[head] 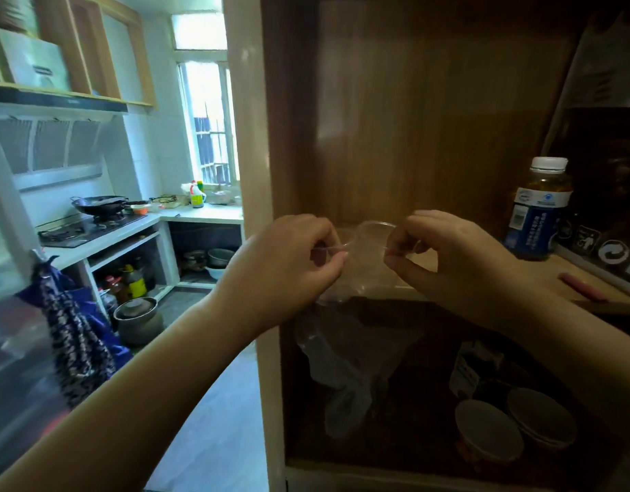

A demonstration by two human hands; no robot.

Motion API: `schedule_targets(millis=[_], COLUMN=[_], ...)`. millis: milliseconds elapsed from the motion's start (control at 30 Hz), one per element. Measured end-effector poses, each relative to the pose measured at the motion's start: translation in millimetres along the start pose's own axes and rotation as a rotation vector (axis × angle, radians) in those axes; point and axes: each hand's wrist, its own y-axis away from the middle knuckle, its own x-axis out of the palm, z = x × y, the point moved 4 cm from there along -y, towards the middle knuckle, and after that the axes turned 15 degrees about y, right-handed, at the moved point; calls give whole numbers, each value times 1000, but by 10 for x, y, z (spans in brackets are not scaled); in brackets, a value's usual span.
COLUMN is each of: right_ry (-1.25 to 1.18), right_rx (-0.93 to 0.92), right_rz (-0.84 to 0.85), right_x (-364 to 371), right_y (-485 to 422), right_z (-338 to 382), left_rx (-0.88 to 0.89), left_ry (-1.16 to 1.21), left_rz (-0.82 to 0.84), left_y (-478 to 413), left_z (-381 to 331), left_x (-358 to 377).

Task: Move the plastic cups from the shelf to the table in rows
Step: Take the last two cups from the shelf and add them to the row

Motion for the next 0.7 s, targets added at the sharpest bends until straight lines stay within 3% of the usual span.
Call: schedule_targets(millis=[333,700], right_ry=[-254,-477], right_rx=[-177,-430], right_rz=[-46,-41], right_x=[367,801], right_y=[-665,-1384], right_z=[1244,3439], left_rx=[-209,-470], left_ry=[-185,-368], left_rz=[-164,-218], left_y=[1045,2647], left_z=[475,696], left_x=[-1185,-2863])
